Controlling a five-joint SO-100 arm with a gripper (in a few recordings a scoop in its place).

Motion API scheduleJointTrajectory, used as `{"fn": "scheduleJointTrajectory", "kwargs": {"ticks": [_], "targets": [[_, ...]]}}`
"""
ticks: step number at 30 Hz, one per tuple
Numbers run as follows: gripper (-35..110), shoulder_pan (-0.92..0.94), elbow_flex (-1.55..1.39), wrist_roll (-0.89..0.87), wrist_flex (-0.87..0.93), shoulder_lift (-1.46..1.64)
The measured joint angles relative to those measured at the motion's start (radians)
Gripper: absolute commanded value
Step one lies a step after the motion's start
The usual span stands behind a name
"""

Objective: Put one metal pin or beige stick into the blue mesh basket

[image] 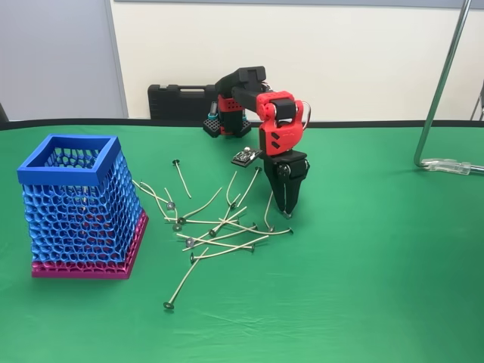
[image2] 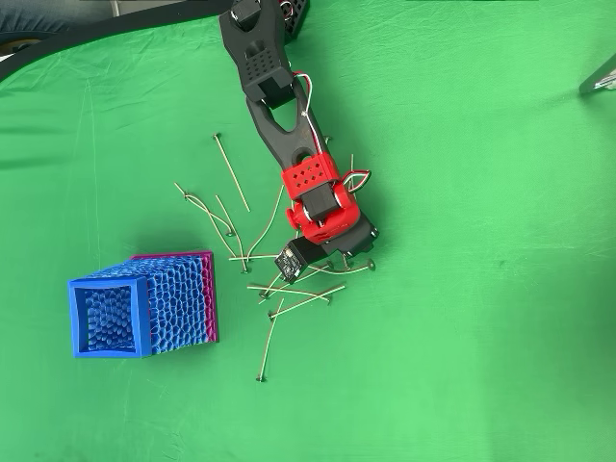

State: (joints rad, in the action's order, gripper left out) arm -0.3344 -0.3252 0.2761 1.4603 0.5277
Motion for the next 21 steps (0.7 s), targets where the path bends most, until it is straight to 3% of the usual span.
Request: {"fn": "scheduleJointTrajectory", "kwargs": {"ticks": [21], "targets": [[12,-0.009,0.052,0.137,0.000,-0.026]]}}
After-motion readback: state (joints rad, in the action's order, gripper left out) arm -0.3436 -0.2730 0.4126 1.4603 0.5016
